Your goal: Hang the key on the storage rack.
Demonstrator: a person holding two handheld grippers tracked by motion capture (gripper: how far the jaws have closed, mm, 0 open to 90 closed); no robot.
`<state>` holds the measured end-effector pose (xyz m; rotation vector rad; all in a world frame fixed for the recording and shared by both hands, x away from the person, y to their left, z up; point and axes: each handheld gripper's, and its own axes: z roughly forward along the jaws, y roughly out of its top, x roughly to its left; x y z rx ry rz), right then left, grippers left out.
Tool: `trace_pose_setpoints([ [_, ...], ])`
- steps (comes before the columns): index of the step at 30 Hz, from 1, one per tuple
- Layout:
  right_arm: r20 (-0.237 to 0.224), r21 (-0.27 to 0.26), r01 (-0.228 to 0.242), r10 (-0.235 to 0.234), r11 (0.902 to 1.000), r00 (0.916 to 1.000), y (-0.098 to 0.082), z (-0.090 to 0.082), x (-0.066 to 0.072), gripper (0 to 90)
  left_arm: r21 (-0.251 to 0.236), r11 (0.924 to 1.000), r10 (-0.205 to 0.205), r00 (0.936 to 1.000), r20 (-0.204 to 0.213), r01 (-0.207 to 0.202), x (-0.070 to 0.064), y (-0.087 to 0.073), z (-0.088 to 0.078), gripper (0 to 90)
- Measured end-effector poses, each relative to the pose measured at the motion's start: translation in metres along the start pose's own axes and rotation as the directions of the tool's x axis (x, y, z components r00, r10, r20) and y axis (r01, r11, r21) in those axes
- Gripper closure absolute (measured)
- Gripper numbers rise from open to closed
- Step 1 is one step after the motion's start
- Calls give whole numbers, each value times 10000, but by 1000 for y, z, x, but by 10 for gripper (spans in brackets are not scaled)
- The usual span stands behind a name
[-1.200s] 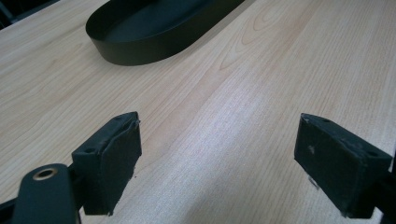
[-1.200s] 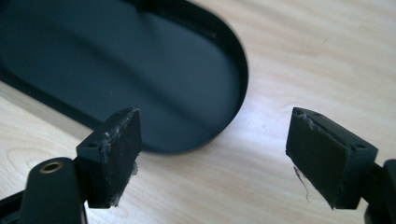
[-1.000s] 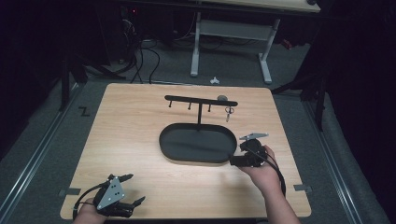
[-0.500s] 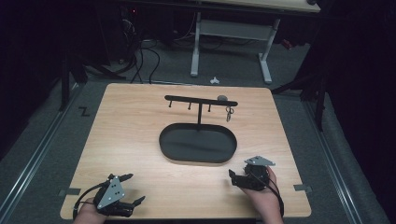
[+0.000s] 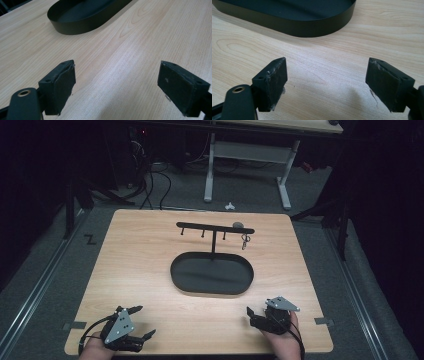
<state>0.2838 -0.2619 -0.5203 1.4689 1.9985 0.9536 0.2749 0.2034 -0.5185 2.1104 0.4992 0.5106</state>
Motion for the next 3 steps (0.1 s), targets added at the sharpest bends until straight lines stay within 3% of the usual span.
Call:
trace_pose_setpoints([
  [3, 23, 78, -27, 27, 10000, 10000, 0, 0, 0, 176, 1, 10000, -13, 10000, 5, 13, 1, 0, -1, 153],
])
